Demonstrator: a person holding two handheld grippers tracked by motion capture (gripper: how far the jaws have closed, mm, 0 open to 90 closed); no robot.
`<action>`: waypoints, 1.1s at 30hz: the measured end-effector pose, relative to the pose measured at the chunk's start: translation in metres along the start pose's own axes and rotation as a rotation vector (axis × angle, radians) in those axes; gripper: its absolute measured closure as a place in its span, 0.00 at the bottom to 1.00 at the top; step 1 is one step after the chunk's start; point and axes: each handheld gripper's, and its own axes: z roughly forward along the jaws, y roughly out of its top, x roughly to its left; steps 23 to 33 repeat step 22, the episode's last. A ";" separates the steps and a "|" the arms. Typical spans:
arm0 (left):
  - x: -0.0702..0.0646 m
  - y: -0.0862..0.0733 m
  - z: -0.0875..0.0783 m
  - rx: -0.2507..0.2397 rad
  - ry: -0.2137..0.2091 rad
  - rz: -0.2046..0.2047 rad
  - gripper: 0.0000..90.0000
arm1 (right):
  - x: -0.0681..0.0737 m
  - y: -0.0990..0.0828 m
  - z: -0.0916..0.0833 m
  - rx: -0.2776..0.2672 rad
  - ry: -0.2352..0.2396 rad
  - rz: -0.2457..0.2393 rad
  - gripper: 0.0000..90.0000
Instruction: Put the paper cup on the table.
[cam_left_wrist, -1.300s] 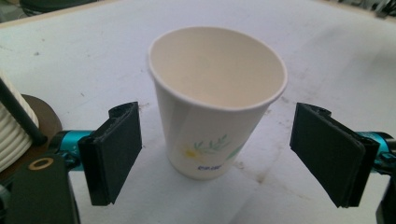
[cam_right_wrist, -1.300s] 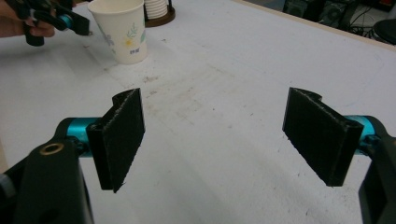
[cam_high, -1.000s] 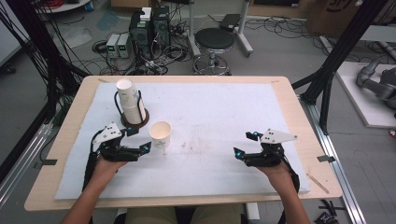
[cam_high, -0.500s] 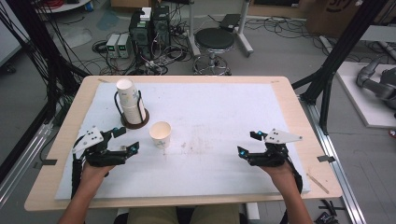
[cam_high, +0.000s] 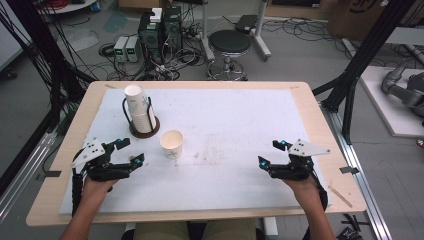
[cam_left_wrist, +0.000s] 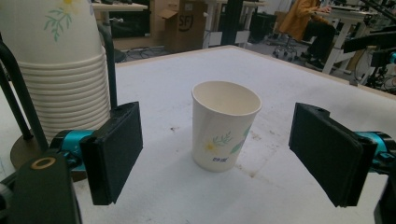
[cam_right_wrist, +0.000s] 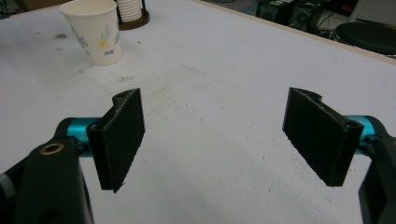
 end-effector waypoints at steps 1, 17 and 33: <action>0.000 0.000 0.000 -0.002 0.000 -0.001 0.19 | 0.000 0.000 0.001 0.002 0.001 -0.002 0.24; 0.001 0.001 -0.004 -0.017 0.011 0.002 0.20 | 0.000 0.000 0.001 0.002 -0.001 -0.002 0.24; 0.002 0.001 -0.004 -0.018 0.018 -0.001 0.20 | -0.001 0.000 0.002 0.002 0.003 -0.007 0.24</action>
